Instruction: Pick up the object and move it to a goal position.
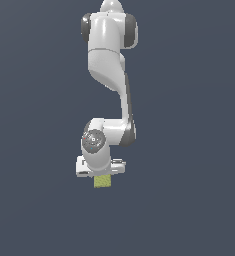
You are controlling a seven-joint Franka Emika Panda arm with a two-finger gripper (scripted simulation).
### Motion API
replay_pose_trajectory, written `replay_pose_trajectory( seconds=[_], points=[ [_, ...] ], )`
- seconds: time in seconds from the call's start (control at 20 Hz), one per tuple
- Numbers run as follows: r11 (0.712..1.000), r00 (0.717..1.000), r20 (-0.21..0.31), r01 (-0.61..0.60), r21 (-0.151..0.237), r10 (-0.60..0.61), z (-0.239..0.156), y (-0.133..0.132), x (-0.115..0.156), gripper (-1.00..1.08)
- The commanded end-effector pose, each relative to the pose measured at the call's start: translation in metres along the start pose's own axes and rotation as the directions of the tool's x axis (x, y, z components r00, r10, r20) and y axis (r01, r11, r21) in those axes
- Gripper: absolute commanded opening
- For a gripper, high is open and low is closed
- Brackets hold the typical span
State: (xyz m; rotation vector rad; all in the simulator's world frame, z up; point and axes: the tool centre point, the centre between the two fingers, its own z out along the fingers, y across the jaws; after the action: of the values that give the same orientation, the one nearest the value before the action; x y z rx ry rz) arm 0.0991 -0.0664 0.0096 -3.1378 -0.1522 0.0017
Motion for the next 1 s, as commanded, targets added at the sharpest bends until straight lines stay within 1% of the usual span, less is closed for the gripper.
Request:
replay_pose_trajectory(
  seconds=[0.0,0.25,0.5,0.75,0.95],
  points=[
    [1.0,1.0,-0.001,0.0,0.0,0.0,0.0,0.0,0.0,-1.0],
    [1.0,1.0,0.0,0.0,0.0,0.0,-0.002,-0.002,0.0,-1.0],
    [1.0,1.0,0.0,0.0,0.0,0.0,-0.013,-0.012,-0.003,-1.0],
    [1.0,1.0,0.0,0.0,0.0,0.0,-0.035,-0.032,-0.007,-1.0],
    [1.0,1.0,0.0,0.0,0.0,0.0,-0.062,-0.057,-0.013,-1.0]
  ],
)
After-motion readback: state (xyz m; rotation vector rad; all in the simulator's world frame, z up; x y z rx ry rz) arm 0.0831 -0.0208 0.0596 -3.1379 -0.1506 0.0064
